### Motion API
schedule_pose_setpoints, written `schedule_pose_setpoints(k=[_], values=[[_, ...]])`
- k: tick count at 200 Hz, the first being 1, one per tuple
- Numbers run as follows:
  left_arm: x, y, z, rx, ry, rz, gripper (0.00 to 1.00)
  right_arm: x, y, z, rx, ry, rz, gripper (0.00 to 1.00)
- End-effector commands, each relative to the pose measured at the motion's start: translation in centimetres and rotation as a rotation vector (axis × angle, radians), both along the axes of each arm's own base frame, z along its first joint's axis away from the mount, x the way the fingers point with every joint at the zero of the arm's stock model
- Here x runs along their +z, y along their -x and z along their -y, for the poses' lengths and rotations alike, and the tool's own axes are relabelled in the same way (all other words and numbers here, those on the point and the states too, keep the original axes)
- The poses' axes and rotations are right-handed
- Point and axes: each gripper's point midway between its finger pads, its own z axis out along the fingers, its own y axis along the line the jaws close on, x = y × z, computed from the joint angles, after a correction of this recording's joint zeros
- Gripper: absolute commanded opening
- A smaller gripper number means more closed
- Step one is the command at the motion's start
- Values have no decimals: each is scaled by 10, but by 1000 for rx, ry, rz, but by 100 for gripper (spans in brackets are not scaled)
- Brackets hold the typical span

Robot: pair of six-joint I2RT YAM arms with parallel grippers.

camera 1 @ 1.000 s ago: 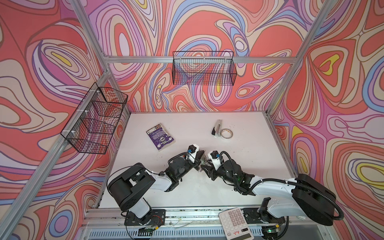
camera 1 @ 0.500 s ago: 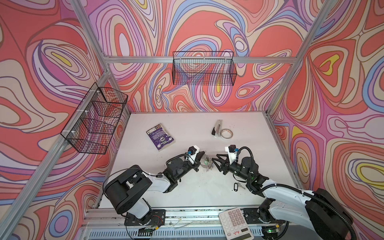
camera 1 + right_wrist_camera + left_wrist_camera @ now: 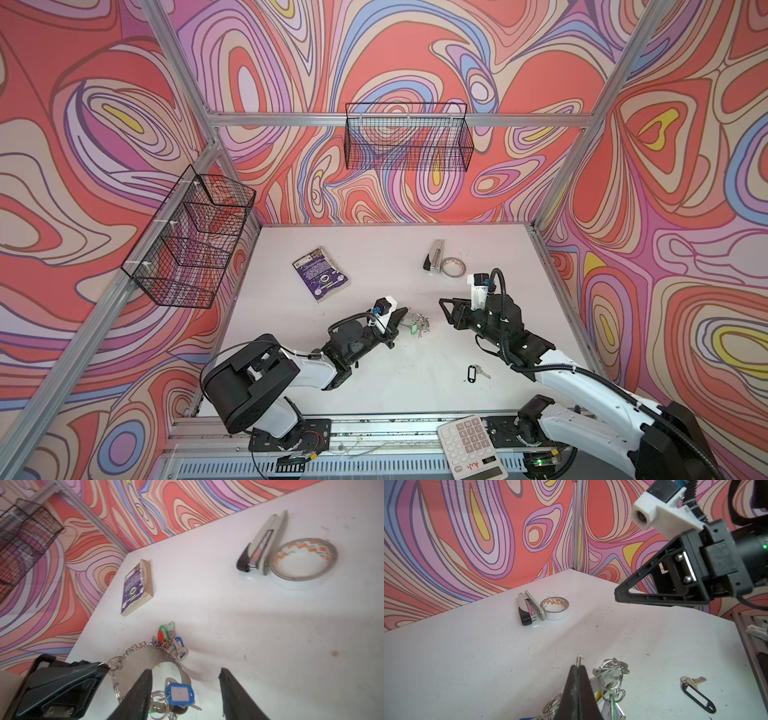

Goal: Put the keys on the keyring
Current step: 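Open the right gripper off the ring and pull it away from the plate, then move the right gripper over the black-tag key on the table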

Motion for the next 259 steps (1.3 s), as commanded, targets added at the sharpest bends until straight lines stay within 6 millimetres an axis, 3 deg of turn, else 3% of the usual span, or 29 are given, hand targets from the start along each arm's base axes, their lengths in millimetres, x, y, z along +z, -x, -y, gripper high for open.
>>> schedule_pose_setpoints(k=[1,62,101,160,223,259], values=[[13,0,-6,23,35,49,0,-50,30,51,-202,150,-272,55],[4,13,0,-5,21,30,0,-96,85,88,-410,163,-602,48],[5,16,1,-7,10,46,0,-122,109,94,-513,97,-741,43],[3,16,2,-5,9,40,0,-147,118,87,-533,34,-820,36],[1,14,1,9,4,37,0,-157,124,84,-529,6,-855,29],[0,13,2,10,4,34,0,-161,124,83,-524,1,-856,18]])
